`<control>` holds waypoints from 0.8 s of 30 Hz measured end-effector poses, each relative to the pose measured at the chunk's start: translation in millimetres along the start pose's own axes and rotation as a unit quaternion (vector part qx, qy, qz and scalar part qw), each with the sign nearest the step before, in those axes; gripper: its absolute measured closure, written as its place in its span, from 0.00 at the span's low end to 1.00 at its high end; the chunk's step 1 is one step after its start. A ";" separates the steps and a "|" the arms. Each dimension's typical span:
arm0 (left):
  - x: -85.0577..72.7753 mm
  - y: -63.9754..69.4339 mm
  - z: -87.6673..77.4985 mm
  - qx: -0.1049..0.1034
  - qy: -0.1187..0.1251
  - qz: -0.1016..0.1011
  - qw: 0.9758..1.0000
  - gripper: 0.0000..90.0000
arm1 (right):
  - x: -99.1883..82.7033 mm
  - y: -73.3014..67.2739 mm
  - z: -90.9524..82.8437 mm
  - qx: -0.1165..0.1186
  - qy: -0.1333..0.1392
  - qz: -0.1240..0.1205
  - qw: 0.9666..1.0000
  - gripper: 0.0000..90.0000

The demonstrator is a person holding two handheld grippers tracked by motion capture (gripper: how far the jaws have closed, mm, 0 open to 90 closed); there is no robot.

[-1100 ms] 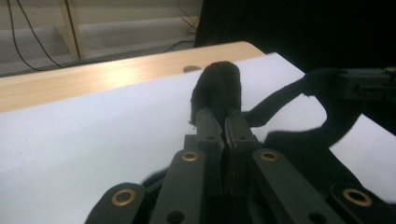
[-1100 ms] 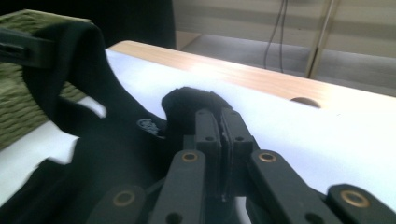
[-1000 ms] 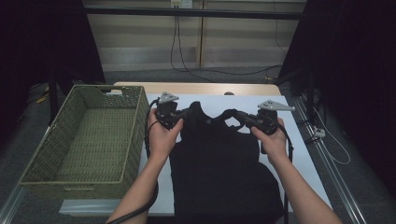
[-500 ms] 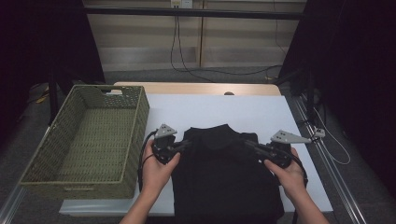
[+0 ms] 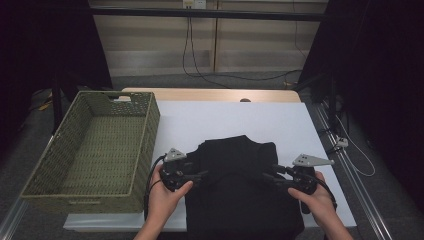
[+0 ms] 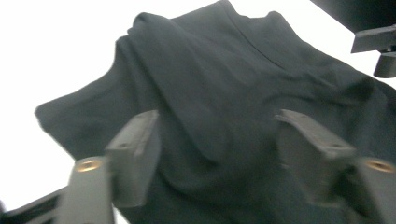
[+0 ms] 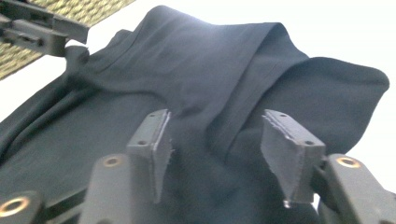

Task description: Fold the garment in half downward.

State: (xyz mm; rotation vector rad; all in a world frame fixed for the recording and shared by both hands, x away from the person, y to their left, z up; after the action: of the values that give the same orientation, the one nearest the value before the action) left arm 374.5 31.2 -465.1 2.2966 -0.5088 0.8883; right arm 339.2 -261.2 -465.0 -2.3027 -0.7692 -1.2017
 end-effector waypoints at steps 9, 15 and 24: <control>9.9 -31.7 10.6 0.072 -0.001 -0.007 0.997 0.24 | 6.9 49.8 14.9 -0.072 0.001 0.020 0.997 0.37; 11.9 -59.7 19.0 0.111 -0.004 -0.030 0.993 0.27 | 2.1 78.6 33.2 -0.112 -0.027 0.040 0.993 0.40; 13.8 -77.8 24.7 0.153 -0.011 -0.034 0.988 0.36 | 2.2 106.6 60.3 -0.153 -0.064 0.055 0.985 0.56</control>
State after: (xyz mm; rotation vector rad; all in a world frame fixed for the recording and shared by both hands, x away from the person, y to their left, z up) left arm 437.8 70.2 -501.4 2.5857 -0.3186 0.9638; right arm 445.3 -305.1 -507.7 -2.6565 -0.5210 -1.2009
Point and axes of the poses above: each handheld gripper's, and its own axes: z roughly forward along the jaws, x roughly out of its top, y roughly to its right, the point moved 7 cm from there along z, roughly forward along the jaws, and after that the axes turned 8 degrees about -z, right-handed, at the moved point
